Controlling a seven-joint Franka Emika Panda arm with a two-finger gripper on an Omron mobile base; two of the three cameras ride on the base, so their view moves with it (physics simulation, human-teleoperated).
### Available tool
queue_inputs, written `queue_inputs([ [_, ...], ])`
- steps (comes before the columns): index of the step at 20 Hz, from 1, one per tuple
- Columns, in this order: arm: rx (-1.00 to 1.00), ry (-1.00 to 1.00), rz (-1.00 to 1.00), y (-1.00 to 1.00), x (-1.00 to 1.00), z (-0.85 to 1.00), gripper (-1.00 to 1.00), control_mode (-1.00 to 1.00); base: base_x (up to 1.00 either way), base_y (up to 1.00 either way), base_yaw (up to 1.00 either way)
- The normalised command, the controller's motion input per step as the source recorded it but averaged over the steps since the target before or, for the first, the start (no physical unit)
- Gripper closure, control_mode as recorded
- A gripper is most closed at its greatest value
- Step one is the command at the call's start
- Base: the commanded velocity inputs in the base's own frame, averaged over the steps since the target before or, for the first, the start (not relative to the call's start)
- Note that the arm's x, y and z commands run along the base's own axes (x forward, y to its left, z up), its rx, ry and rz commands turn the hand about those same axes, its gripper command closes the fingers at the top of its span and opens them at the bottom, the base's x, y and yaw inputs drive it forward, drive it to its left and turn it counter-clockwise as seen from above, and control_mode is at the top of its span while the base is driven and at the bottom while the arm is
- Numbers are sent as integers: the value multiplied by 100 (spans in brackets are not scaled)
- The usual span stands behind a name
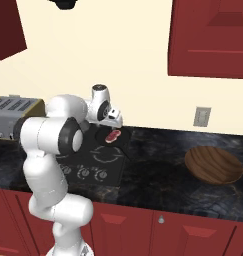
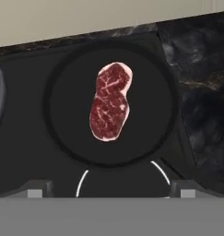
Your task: Place one of the steaks on the plate and the other in the bowl. Then place the bowl in the fridge.
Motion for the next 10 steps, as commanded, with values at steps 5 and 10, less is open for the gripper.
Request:
queue_inputs([
  [5,-2,-18,5,-5,55,-61,-100,-100,0,0,0],
  [10,-5,-1,0,0,17,-16,-100,-100,0,0,0],
])
